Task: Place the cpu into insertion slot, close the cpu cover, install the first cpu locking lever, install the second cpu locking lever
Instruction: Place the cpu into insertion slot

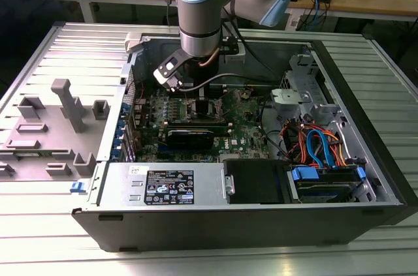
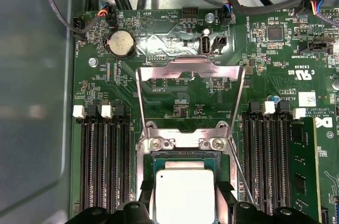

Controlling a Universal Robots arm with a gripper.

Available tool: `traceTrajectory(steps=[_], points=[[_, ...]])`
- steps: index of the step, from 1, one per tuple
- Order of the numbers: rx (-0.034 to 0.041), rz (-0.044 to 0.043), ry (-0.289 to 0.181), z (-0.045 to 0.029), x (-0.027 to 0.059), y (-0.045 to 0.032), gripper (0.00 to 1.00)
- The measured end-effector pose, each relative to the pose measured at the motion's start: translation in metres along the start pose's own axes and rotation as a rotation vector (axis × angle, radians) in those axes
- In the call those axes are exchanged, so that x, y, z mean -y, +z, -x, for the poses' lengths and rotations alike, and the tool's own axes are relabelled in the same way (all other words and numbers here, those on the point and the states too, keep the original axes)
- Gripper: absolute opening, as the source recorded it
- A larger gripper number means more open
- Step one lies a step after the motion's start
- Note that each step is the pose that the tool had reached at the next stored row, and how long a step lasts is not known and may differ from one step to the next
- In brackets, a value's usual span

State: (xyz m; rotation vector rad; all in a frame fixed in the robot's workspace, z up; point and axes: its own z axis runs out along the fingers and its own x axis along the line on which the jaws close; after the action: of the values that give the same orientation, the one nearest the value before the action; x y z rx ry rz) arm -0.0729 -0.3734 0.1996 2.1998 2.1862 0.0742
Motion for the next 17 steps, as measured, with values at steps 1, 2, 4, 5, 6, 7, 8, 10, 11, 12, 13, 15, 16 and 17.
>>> traceTrajectory(steps=[1, 2, 4, 5, 6, 7, 8, 10, 11, 12, 13, 15, 16, 17], points=[[0.0001, 0.0000, 0.000, 0.0000, -0.0001, 0.0001, 0.54], [0.0000, 0.0001, 0.000, 0.0000, -0.0001, 0.0002, 0.54], [-0.0004, 0.0003, 0.000, -0.0001, -0.0001, 0.0001, 0.54], [-0.0008, 0.0005, 0.000, -0.0002, -0.0002, -0.0004, 0.54], [-0.0006, 0.0004, 0.000, -0.0001, -0.0002, -0.0006, 0.54], [0.0007, 0.0003, 0.000, -0.0001, -0.0002, -0.0008, 0.54], [0.0016, 0.0002, 0.000, 0.0000, -0.0002, -0.0009, 0.54], [0.0033, 0.0002, 0.000, 0.0000, -0.0002, -0.0008, 0.54], [0.0036, 0.0003, 0.000, -0.0001, -0.0002, -0.0008, 0.54], [0.0036, 0.0002, 0.000, -0.0001, -0.0002, -0.0008, 0.54], [0.0036, 0.0002, 0.000, -0.0001, -0.0005, -0.0008, 0.54], [0.0035, 0.0003, 0.000, -0.0001, -0.0017, -0.0007, 0.54], [0.0036, 0.0003, 0.000, -0.0001, -0.0020, -0.0007, 0.54], [0.0042, 0.0000, 0.002, 0.0001, -0.0017, 0.0022, 0.54]])
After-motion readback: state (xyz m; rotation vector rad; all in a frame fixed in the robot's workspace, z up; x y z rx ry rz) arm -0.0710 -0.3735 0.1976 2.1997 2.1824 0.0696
